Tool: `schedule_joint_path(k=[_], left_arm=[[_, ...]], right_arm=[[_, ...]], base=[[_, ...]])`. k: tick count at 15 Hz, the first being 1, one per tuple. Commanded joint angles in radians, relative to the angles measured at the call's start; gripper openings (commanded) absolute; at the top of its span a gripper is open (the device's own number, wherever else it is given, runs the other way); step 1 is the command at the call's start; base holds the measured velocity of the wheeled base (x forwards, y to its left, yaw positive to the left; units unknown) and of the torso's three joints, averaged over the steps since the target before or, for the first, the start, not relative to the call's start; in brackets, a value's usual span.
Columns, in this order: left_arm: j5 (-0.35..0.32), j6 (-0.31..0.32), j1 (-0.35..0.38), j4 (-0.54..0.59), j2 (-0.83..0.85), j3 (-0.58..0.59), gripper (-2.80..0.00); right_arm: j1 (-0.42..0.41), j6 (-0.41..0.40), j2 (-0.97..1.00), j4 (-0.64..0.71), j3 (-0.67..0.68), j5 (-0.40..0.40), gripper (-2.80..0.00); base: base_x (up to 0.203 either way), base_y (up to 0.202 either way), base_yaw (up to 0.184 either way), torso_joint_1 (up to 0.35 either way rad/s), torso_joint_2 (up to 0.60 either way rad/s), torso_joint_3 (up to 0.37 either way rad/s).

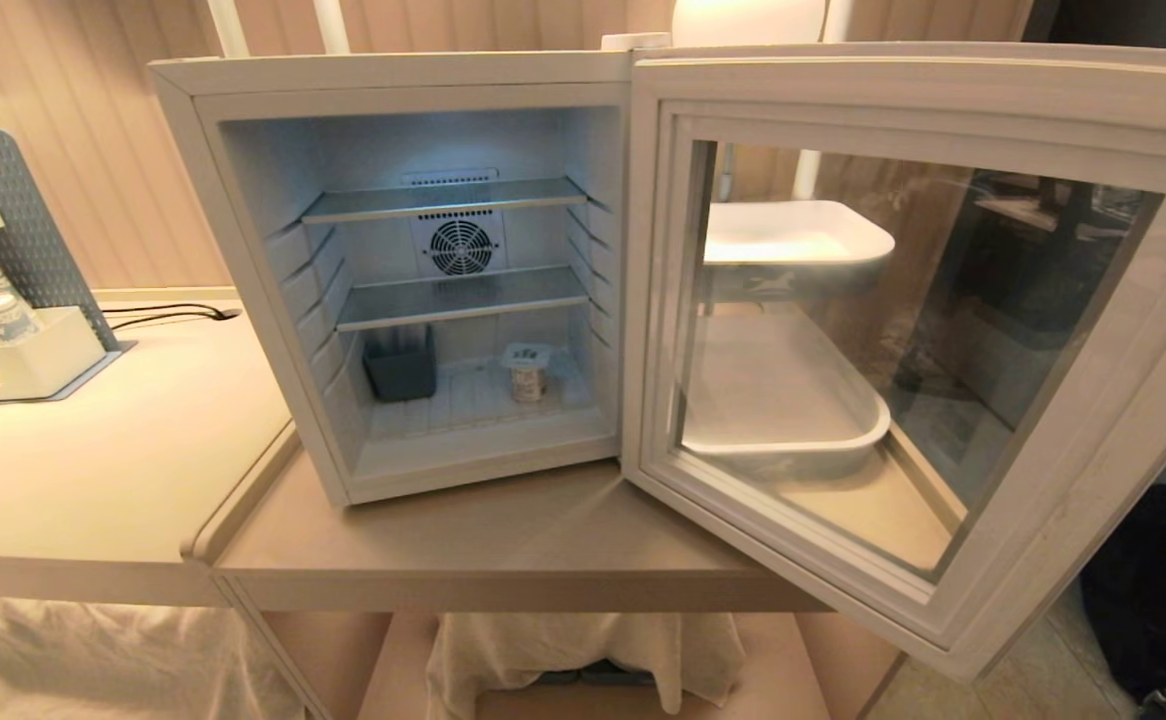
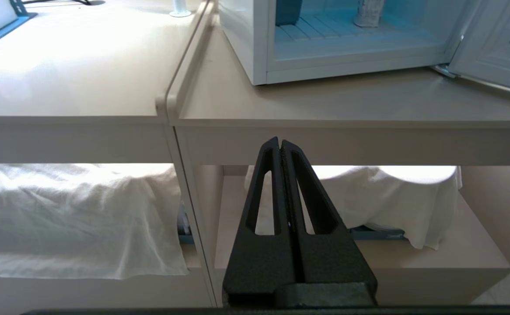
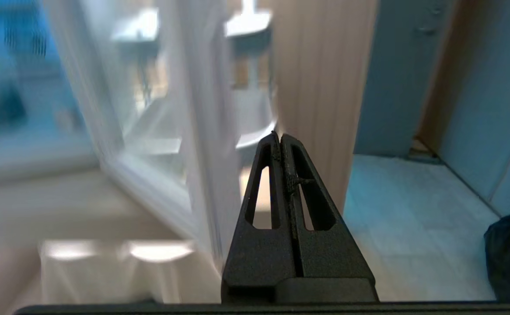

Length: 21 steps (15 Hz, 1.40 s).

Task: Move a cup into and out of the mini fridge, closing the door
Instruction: Close the freezer door

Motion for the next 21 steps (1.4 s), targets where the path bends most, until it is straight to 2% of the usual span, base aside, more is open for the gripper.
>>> schedule_joint_path(k=[1,3,5,6,7,8,9,11,12,13,14,17,21], left_arm=[[0.0,0.0,0.0,-0.001,0.002,0.0,-2.8],[0.0,-0.002,0.0,-0.001,0.002,0.0,-2.8],[0.0,-0.002,0.001,-0.001,0.002,0.001,-2.8],[0.0,-0.002,0.0,-0.001,0.002,0.0,-2.8],[0.0,-0.002,0.0,-0.001,0.002,0.001,-2.8],[0.0,-0.002,0.0,-0.001,0.002,0.0,-2.8],[0.0,-0.002,0.001,-0.001,0.002,0.0,-2.8],[0.0,-0.002,0.0,-0.001,0.002,0.0,-2.8],[0.0,-0.002,0.0,-0.001,0.002,0.001,-2.8],[0.001,-0.002,0.0,-0.001,0.002,0.0,-2.8],[0.0,-0.002,0.001,-0.001,0.002,0.0,-2.8],[0.0,-0.002,0.0,-0.001,0.002,0.0,-2.8],[0.0,-0.002,0.0,-0.001,0.002,0.0,-2.8]], right_arm=[[-0.001,0.072,0.257,0.016,-0.18,-0.06,-2.8],[-0.019,0.164,0.578,0.019,-0.311,-0.126,-2.8],[-0.077,0.231,0.876,0.021,-0.434,-0.142,-2.8],[-0.133,0.24,1.006,0.026,-0.495,-0.098,-2.8],[-0.221,0.224,1.11,0.031,-0.553,0.012,-2.8],[-0.296,0.204,1.182,0.033,-0.592,0.206,-2.8],[-0.363,0.18,1.218,0.028,-0.615,0.459,-2.8],[-0.504,0.113,1.275,-0.012,-0.645,1.077,-2.8],[-0.575,0.081,1.313,-0.05,-0.654,1.302,-2.8],[-0.654,0.05,1.362,-0.116,-0.66,1.46,-2.8],[-0.695,0.032,1.389,-0.212,-0.652,1.536,-2.8],[-0.666,0.028,1.337,-0.296,-0.556,1.54,-2.8],[-0.588,0.092,1.313,-0.333,-0.521,1.54,-2.8]], base=[[0.0,0.0,0.0,0.0,0.0,0.0],[0.0,0.0,0.0,0.0,0.0,0.0],[0.0,0.0,0.0,0.0,0.0,0.0],[0.0,0.0,0.0,0.0,0.0,0.0],[0.0,0.0,0.0,0.0,0.0,0.0],[0.0,0.0,0.0,0.0,0.0,0.0],[0.0,0.0,0.0,0.0,0.0,0.0],[0.0,0.0,0.0,0.0,0.0,0.0],[0.0,0.0,0.0,0.0,0.0,0.0],[0.0,0.0,0.0,0.0,0.0,0.0],[0.0,0.0,0.0,0.0,0.0,0.0],[0.0,0.0,0.0,0.0,0.0,0.0],[0.0,0.0,0.0,0.0,0.0,0.0]])
